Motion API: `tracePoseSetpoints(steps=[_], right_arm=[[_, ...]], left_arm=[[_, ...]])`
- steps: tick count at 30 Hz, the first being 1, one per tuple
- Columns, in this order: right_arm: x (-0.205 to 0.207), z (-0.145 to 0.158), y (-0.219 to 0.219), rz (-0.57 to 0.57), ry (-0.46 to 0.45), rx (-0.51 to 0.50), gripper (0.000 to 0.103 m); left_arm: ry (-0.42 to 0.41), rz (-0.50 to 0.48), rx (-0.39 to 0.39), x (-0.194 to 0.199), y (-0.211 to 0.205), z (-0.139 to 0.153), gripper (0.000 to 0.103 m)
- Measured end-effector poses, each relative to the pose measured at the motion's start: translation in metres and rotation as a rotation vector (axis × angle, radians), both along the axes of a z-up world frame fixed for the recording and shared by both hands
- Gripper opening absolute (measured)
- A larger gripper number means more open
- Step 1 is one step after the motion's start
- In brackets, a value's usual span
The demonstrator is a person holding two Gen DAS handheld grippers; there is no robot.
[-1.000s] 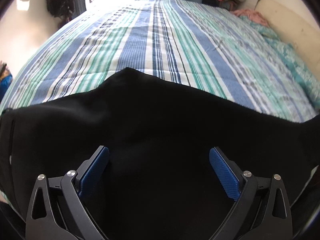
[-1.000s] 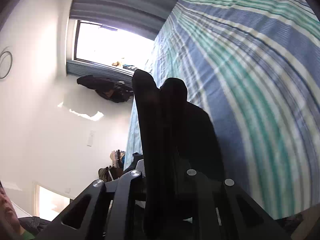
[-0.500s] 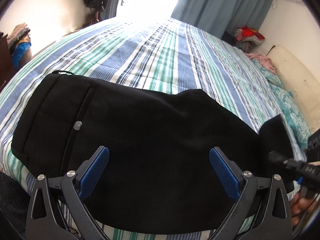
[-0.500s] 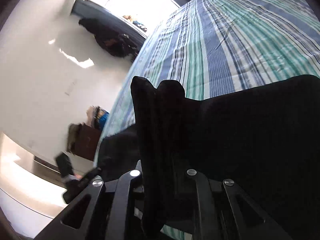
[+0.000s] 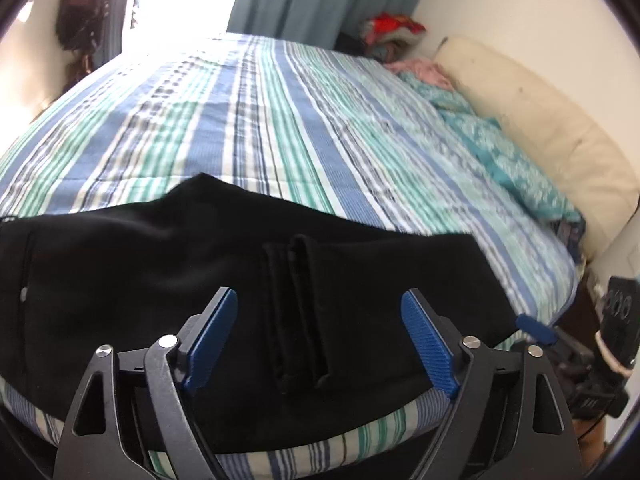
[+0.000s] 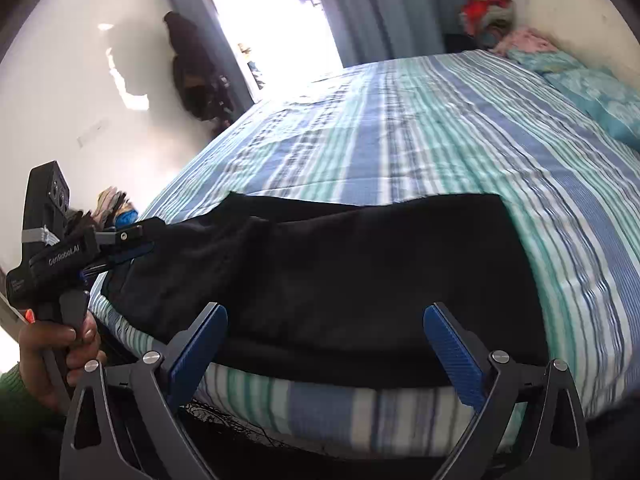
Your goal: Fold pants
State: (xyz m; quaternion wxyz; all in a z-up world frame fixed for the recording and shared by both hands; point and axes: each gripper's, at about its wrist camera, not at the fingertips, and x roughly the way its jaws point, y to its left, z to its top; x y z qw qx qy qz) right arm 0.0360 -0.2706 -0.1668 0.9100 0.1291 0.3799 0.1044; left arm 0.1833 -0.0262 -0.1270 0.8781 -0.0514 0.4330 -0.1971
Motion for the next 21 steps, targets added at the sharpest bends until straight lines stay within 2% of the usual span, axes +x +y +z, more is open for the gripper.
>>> tracePoseSetpoints(steps=[2,3,4,5,7,10,13,16,18,20,21], right_arm=[[-0.001,0.004,-0.027,-0.087,0.016,0.077,0.098],[-0.002,0.005,-0.037,-0.117,0.004,0.11,0.098],[-0.003,0.013,-0.042,-0.138,-0.014,0.121,0.098],[-0.006,0.016,-0.045,-0.149,-0.031,0.116,0.098],[-0.011,0.02,-0.049,-0.158,-0.052,0.097,0.098],[-0.011,0.029,-0.065,-0.216,-0.082,0.094,0.098],[-0.002,0.038,-0.078,-0.274,-0.095,0.074,0.097],[0.024,0.03,-0.073,-0.193,-0.047,0.064,0.09],[0.046,0.005,-0.06,-0.105,0.047,0.072,0.076],[0.063,-0.033,-0.049,-0.063,0.217,0.042,0.071],[0.062,-0.039,-0.046,-0.065,0.222,0.009,0.069]], left_arm=[[0.048,-0.009,0.076,0.01,-0.022,-0.017,0.079],[0.08,-0.015,0.103,0.016,-0.03,-0.028,0.062],[0.114,-0.022,0.125,0.019,-0.036,-0.039,0.021],[0.136,-0.018,0.155,0.022,-0.038,-0.047,0.009],[0.13,-0.002,0.141,0.018,-0.033,-0.046,0.009],[0.091,0.041,0.093,0.007,-0.011,-0.025,0.009],[0.101,0.043,0.109,0.01,-0.005,-0.028,0.009],[0.132,0.054,0.143,0.016,-0.01,-0.043,0.016],[0.137,0.056,0.131,0.015,-0.009,-0.046,0.021],[0.135,0.057,0.111,0.011,-0.004,-0.041,0.04],[0.128,0.078,0.116,0.009,0.001,-0.037,0.065]])
